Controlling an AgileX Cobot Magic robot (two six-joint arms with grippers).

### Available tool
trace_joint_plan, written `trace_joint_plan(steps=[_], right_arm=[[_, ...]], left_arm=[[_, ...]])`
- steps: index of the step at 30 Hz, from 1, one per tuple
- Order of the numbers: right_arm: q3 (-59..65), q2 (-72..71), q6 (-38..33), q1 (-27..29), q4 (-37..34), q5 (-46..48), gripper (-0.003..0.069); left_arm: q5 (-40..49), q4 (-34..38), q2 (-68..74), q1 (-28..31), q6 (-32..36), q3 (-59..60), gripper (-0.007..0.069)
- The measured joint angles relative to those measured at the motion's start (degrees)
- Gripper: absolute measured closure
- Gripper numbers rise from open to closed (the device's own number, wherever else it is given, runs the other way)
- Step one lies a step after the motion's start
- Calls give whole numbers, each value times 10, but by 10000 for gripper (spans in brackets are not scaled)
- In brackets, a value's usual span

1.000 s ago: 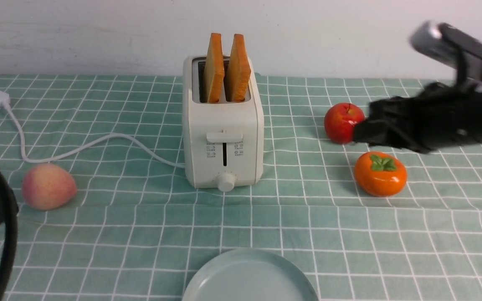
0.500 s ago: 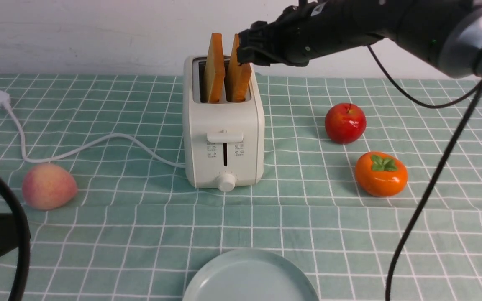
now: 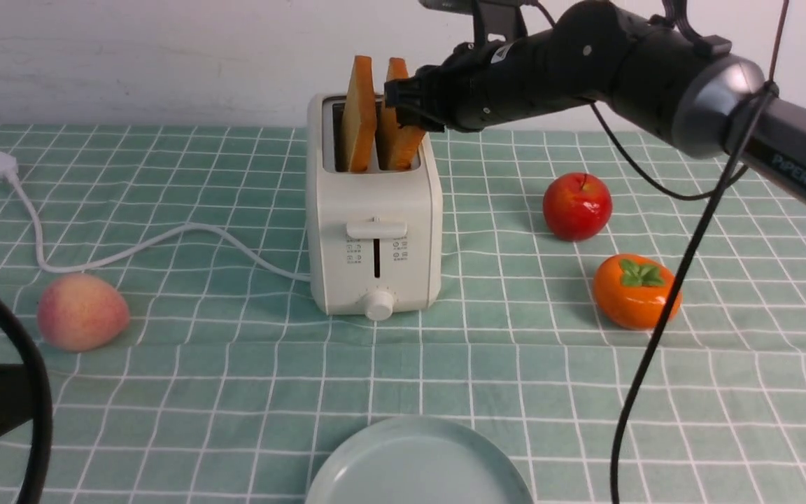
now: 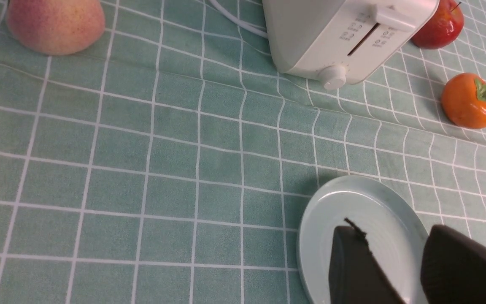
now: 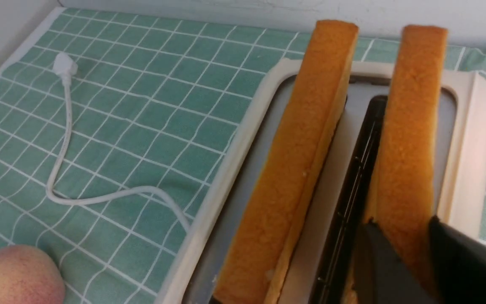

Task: Take toasted bread from bread machine on blue coffee table place on plate.
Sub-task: 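Grasp the toast slice in the toaster and pull it up out of the slot with the right gripper, then place the held slice of bread on top of the slice on the plate with the right gripper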

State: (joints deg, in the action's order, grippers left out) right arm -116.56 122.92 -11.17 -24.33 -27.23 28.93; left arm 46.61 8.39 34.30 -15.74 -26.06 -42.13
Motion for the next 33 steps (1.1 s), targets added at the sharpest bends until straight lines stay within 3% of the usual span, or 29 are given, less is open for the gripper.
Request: trace_joint_plan(steps=[2,9,15,19,23,26,27,29,31,33], right_arm=[[0,-9,0,0,1,4,602],[0,-128,-19,8,52,64,599],[4,-254,-20,23,125,251,599],[59,-302,-4,22,125,343,599],[235,-323,-5,10,2,363,599],[351,-321,-61,-5,-122,339,599],[358,-321,-61,-5,-131,336,599],[440,-320,-145,-13,-242,311,599],[475,-320,-183,-13,-300,300,599],[546,-320,-265,-13,-386,271,599]], left_arm=[[0,0,0,0,0,0,387],[0,0,0,0,0,0,387],[0,0,0,0,0,0,387],[0,0,0,0,0,0,387],[0,0,0,0,0,0,387],[0,0,0,0,0,0,387],[0,0,0,0,0,0,387],[0,0,0,0,0,0,387],[0,0,0,0,0,0,387],[0,0,0,0,0,0,387]])
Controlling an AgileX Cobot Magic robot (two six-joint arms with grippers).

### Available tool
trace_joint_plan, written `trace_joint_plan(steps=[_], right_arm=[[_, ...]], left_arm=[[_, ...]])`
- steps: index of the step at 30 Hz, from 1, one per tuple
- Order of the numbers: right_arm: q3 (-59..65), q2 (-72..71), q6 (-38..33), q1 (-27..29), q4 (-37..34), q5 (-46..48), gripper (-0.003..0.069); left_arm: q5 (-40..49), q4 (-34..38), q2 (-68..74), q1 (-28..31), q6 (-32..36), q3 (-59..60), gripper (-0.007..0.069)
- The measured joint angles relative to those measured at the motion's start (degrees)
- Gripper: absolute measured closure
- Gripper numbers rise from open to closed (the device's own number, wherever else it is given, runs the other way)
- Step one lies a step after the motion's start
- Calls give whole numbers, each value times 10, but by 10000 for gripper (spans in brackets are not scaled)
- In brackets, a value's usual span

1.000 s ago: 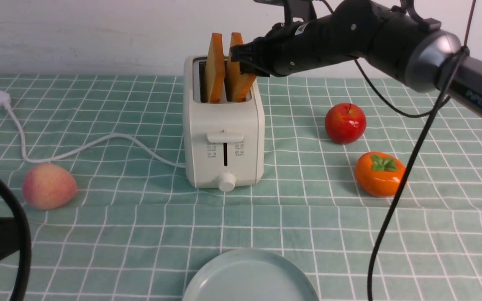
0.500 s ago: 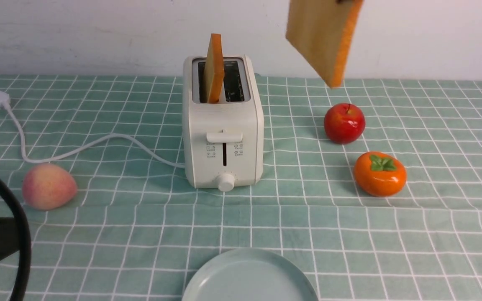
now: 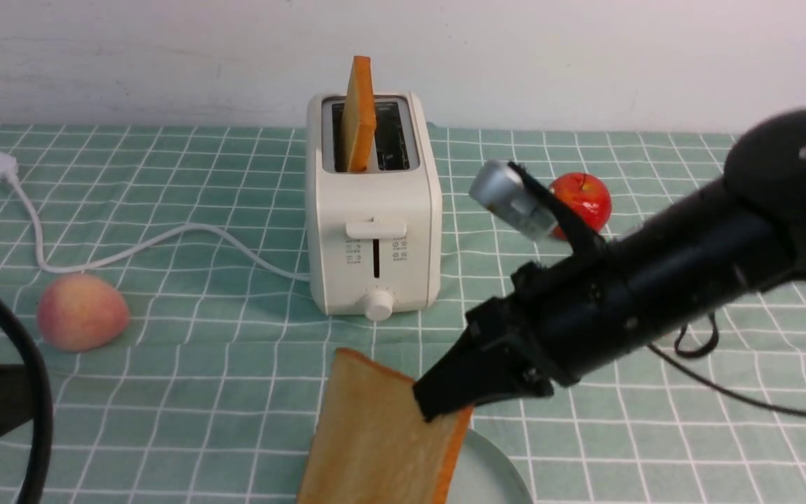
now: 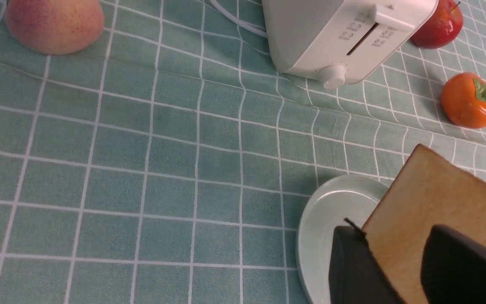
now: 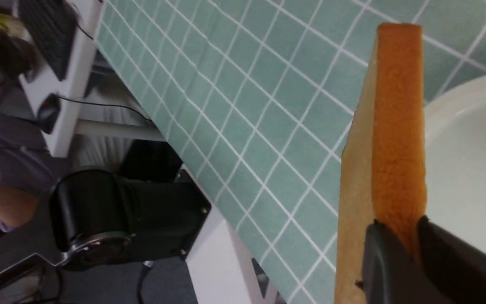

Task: Take toasted bread from bread machine on blue coffee table place on plate.
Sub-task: 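Place the held slice of bread on top of the slice on the plate with the right gripper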

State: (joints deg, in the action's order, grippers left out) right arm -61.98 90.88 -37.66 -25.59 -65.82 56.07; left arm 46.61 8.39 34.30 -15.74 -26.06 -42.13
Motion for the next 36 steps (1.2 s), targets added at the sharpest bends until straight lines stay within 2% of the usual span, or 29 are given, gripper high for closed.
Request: trace_joint_plan(steps=[2,3,6,11,14,18,19,20,22,25,27,30,33,36], right_arm=[[23,0,-27,0,-35,-15,599],[64,0,-74,0,-90,-43,599],[107,0,-123,1,-146,-69,598],[155,0,-187,1,-162,-95,537],[164,-1,-214,1,-132,-114,448],[164,-2,-205,1,-83,-141,278],[164,-2,-203,1,-79,-145,258],[164,-5,-199,1,-64,-154,183],[164,-14,-197,1,-42,-166,98],[159,-37,-192,2,2,-169,16],[153,-47,-184,4,19,-163,4],[126,-89,-135,21,77,-139,0],[98,-130,-74,42,148,-113,23],[75,-179,-11,60,219,-77,66]], left_arm=[[0,0,0,0,0,0,387],[0,4,0,0,-1,0,387],[0,17,0,0,-2,0,387],[0,40,0,0,-4,0,387],[0,46,0,0,-4,0,387],[-6,54,0,0,-4,0,387],[-8,55,0,0,-3,0,387],[-12,61,0,0,1,0,387],[-20,67,0,0,8,0,387],[-44,67,2,0,13,0,387],[-60,61,5,0,14,0,387],[-121,34,19,0,15,0,387],[-161,20,52,0,15,-19,386],[-151,12,115,0,15,-75,375]])
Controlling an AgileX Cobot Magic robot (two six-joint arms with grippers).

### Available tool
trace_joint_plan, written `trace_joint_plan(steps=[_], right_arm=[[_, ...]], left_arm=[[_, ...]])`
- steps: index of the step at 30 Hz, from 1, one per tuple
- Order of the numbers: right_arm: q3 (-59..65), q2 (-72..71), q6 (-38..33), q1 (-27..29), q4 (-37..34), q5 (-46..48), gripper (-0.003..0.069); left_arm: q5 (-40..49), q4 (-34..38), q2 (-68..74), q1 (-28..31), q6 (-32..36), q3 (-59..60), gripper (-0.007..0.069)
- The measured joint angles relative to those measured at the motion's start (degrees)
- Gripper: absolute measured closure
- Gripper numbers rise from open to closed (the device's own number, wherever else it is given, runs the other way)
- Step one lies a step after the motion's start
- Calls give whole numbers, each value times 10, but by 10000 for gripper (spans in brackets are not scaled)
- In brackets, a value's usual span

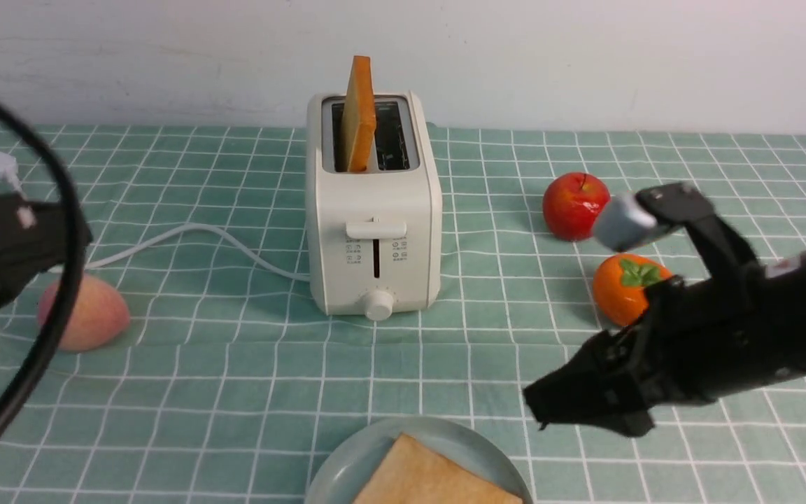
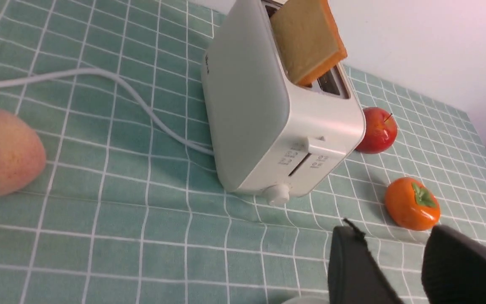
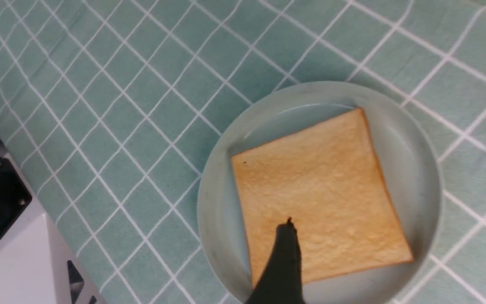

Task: Take toasted bread from bread machine on blue coffee table place on plate.
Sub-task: 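Place the held slice of bread on top of the slice on the plate with the right gripper, then reach for a toast slice standing in the toaster with the left gripper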

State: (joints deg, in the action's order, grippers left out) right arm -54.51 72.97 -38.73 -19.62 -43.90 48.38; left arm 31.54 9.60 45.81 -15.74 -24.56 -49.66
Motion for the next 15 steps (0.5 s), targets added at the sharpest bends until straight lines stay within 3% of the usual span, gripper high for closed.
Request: trace_joint_plan(steps=[3,7,8,10,15], right_arm=[[-5,-62,71,10,60,38,108],[-5,-105,121,11,85,62,131],[-5,-132,143,11,89,70,137],[-5,-143,147,11,90,72,139],[-5,-186,158,11,95,81,140]], left_arm=[[42,-32,104,0,-1,-91,351],[98,-46,201,-1,-12,-188,316],[127,-54,267,-10,-17,-262,285],[139,-63,300,-19,-18,-299,267],[191,-163,453,-82,-39,-476,183]])
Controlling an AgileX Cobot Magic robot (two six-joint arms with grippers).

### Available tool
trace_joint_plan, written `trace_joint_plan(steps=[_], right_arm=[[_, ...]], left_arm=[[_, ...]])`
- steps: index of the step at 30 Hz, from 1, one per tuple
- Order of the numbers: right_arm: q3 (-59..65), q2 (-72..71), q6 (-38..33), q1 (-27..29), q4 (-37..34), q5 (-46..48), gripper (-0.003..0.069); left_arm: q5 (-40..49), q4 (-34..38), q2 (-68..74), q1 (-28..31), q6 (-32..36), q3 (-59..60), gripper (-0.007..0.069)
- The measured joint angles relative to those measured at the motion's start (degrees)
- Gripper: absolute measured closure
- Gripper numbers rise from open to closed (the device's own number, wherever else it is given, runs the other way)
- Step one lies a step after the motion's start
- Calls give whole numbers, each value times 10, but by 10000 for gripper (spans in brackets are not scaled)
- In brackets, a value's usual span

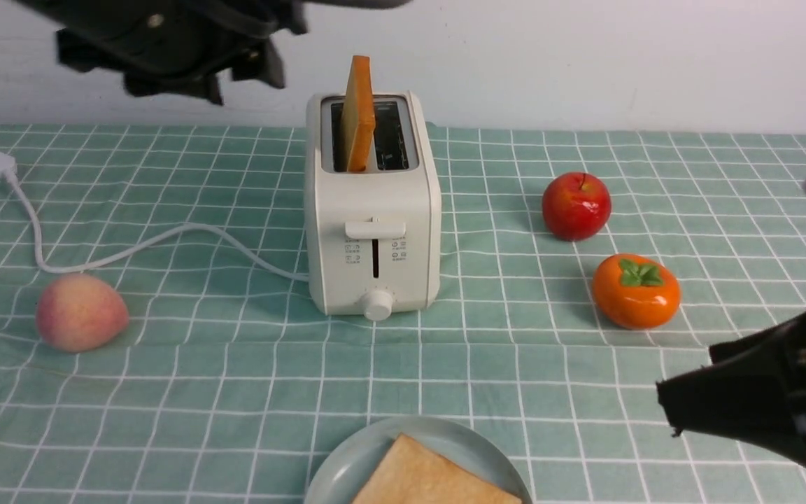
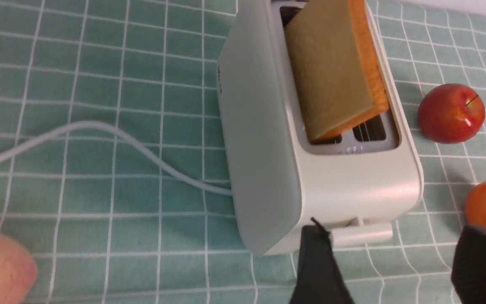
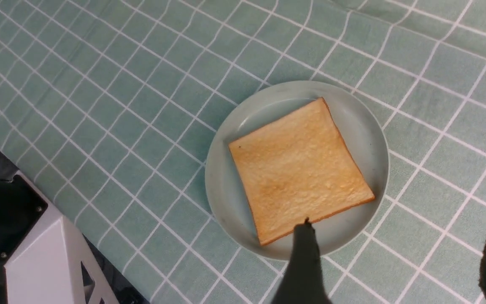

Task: Take toasted bread from bread machine on blue coffee table place on plate.
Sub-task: 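Reach for a toast slice standing in the toaster with the left gripper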

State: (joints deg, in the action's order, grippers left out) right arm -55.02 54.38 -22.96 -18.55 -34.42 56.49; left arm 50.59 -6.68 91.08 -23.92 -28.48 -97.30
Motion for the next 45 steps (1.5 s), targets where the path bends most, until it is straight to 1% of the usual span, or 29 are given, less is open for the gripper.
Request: trace_joint_plan(steps=[2,4,6,7,9,11,16,20,21,22,27,30,32,33,35,40,42,45], right_arm=[[0,-9,0,0,7,0,140],[0,-11,0,0,9,0,140],[0,-11,1,0,11,0,140],[0,-11,1,0,11,0,140],[0,-11,1,0,11,0,140],[0,-11,1,0,12,0,140],[0,-11,1,0,19,0,140],[0,-11,2,0,22,1,140],[0,-11,2,0,23,1,140],[0,-11,2,0,23,1,140],[0,-11,2,0,23,2,140],[0,-11,2,0,23,3,140],[0,-11,2,0,23,3,140],[0,-11,2,0,23,3,140],[0,-11,2,0,23,3,140],[0,-11,2,0,23,3,140],[0,-11,2,0,26,2,140],[0,-11,2,0,30,-5,140]], left_arm=[[41,-53,76,-24,-36,-98,152],[72,-83,135,-34,-55,-169,143],[96,-92,189,-40,-56,-225,141],[97,-93,194,-40,-56,-236,141],[107,-94,251,-44,-44,-287,142],[106,-95,279,-44,-38,-307,145],[87,-110,316,-44,-37,-312,165],[54,-113,330,-44,-37,-312,211],[51,-114,332,-44,-37,-312,221],[47,-114,335,-44,-37,-312,250],[46,-114,342,-44,-37,-312,349],[61,-116,342,-44,-37,-312,440],[69,-118,340,-44,-36,-313,472],[82,-122,334,-44,-36,-314,518],[97,-131,318,-43,-36,-314,530],[135,-144,238,-44,-30,-313,530],[158,-146,185,-44,-15,-313,530],[197,-132,112,-44,35,-314,530]])
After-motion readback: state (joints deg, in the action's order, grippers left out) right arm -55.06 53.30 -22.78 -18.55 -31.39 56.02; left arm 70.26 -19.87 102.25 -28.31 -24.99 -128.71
